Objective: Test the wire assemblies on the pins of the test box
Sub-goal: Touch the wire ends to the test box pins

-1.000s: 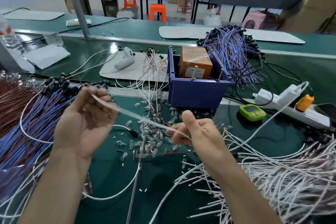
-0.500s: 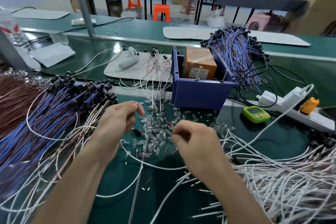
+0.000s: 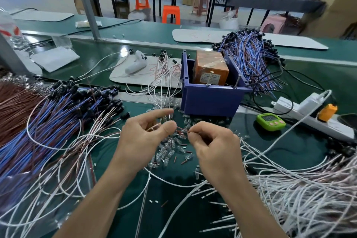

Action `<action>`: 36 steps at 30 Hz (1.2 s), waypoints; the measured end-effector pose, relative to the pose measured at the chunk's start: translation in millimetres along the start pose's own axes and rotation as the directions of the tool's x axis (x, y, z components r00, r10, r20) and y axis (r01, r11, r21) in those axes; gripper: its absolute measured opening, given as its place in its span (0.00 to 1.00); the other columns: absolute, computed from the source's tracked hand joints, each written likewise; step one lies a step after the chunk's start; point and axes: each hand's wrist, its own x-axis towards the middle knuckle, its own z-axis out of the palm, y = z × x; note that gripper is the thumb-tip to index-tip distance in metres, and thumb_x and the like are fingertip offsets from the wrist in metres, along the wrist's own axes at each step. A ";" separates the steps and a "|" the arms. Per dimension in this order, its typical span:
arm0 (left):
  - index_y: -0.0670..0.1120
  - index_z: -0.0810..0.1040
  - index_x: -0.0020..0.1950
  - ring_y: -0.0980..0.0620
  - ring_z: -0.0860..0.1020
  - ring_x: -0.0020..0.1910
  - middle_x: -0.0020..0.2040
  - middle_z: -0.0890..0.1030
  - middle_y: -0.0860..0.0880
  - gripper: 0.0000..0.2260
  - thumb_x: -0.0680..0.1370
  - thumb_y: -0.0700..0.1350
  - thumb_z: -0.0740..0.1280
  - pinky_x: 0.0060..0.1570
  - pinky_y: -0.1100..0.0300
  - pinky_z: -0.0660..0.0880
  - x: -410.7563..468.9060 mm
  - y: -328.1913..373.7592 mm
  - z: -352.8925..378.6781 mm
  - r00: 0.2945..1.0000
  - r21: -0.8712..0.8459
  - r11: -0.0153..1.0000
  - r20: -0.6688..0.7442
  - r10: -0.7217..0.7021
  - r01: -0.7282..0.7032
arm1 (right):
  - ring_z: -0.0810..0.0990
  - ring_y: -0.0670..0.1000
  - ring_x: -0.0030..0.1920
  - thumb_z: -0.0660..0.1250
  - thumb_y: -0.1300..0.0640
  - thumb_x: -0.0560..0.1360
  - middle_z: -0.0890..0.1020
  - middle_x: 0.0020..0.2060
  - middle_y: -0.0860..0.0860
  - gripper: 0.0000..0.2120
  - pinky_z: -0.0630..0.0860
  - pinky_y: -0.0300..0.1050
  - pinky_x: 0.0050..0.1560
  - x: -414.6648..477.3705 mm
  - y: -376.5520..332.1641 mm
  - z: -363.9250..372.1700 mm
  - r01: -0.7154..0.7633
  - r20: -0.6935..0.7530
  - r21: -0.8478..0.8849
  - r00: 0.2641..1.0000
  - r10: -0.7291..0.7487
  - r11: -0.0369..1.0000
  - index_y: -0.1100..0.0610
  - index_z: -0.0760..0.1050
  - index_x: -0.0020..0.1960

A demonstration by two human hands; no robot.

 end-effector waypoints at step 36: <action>0.38 0.82 0.56 0.52 0.63 0.30 0.34 0.72 0.49 0.29 0.55 0.40 0.69 0.35 0.61 0.64 6.5 8.1 -3.8 0.952 -0.831 0.516 0.049 -0.303 0.207 | 0.82 0.48 0.39 0.73 0.42 0.67 0.84 0.38 0.45 0.13 0.82 0.46 0.44 -25.3 -28.5 22.9 0.093 0.600 -0.219 0.798 0.059 0.971 0.44 0.76 0.48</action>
